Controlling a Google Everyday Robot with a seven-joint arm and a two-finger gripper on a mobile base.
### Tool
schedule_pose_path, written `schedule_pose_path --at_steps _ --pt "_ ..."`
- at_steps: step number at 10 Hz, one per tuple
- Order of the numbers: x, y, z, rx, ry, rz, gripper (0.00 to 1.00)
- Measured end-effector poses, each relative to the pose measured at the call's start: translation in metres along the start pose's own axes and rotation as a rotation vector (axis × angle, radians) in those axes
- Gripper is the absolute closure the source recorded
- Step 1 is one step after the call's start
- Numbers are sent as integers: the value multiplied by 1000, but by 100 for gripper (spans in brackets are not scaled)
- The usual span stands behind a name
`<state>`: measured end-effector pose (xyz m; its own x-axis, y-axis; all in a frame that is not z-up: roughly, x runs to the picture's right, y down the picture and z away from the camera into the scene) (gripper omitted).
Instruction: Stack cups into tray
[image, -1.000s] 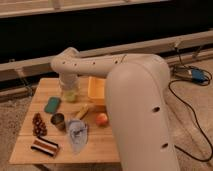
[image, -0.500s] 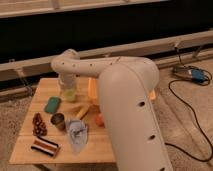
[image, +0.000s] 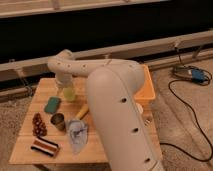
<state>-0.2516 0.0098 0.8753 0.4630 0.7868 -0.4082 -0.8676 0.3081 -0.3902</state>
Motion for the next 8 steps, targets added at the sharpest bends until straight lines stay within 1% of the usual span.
schedule_pose_path --at_steps 2,3,5,8 --pt "-8 4 9 1 3 -27 35" --pt "-11 2 10 0 2 -25 35" --pt "-14 -13 6 -1 -8 9 35" --pt "-11 -32 1 -2 -14 58 35"
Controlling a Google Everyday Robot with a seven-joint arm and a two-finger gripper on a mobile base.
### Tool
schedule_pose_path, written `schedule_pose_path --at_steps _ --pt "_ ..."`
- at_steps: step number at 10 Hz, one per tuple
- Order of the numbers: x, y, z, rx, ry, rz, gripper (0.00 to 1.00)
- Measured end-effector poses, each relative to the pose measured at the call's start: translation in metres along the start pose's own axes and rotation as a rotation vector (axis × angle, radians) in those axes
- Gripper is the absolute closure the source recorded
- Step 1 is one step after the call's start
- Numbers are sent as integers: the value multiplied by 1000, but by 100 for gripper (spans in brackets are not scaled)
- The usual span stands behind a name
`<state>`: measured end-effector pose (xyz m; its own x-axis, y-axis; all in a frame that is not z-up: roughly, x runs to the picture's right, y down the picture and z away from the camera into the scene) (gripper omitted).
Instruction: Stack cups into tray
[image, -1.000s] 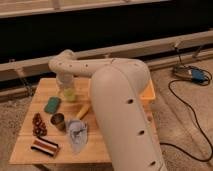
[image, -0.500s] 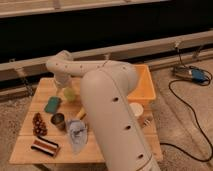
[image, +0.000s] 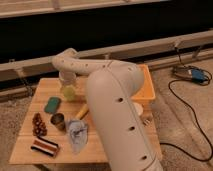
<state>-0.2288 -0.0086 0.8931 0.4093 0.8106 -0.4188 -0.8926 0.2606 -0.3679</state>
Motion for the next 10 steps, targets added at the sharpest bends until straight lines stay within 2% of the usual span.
schedule_pose_path --at_steps 3,7,10 --pt "7 -16 3 15 23 29 35" --pt "11 -39 18 43 57 74 35" --pt "12 -44 33 51 91 78 36"
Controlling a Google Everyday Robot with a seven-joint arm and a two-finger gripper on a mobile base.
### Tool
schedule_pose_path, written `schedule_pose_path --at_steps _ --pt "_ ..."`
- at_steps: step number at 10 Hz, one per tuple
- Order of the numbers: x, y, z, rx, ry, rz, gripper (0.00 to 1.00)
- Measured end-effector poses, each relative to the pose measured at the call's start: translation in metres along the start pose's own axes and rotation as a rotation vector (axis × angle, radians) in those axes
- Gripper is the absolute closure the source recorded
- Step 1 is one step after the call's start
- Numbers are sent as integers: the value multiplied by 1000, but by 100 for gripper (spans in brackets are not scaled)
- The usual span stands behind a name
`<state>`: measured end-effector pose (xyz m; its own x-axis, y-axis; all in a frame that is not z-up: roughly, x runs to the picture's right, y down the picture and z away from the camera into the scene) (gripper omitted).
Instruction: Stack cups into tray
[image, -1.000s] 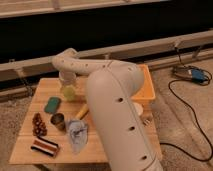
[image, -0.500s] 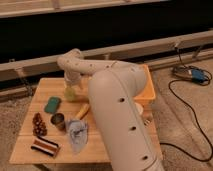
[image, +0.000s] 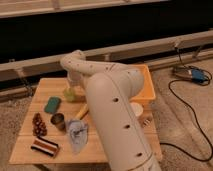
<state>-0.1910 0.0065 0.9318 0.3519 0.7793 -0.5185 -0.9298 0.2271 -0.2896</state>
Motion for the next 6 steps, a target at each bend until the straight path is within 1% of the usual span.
schedule_pose_path --at_steps 1,2,3,5,6 --pt "1 1 5 1 12 -4 39" --pt "0 5 9 -2 23 -13 48" --pt "0 5 10 -6 33 -14 61" --pt "1 5 9 -24 43 -7 81" --pt "1 5 8 -35 45 -2 89"
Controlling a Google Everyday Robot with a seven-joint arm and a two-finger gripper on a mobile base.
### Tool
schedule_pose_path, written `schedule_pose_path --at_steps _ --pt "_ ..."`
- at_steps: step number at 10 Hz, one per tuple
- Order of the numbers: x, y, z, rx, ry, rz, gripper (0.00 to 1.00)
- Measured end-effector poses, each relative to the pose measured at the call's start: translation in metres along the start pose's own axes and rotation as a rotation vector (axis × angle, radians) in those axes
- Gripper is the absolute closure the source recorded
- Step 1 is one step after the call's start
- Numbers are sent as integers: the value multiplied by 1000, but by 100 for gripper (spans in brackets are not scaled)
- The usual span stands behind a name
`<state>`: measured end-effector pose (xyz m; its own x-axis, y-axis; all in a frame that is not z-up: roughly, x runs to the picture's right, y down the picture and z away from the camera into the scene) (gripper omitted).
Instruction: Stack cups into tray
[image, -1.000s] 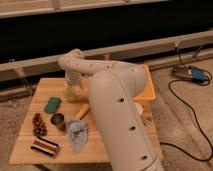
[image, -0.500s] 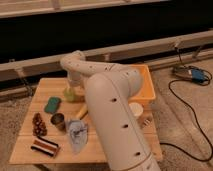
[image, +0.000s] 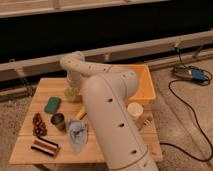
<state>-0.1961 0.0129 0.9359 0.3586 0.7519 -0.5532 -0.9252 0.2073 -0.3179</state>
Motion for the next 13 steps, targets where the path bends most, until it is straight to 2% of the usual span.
schedule_pose_path --at_steps 1,2,3,4,7,10,11,13 --pt "1 0 -7 -25 -2 9 98" --pt "2 0 -13 -43 -5 14 100" --pt "2 0 -20 -67 -15 18 100" --pt "3 -2 -35 -103 -34 24 100" --pt "9 -7 -73 -175 -83 27 100" --pt "15 -13 -104 -210 -129 32 100" --pt "19 -22 -120 -211 -151 43 100" --pt "26 -38 -134 -210 -179 73 100"
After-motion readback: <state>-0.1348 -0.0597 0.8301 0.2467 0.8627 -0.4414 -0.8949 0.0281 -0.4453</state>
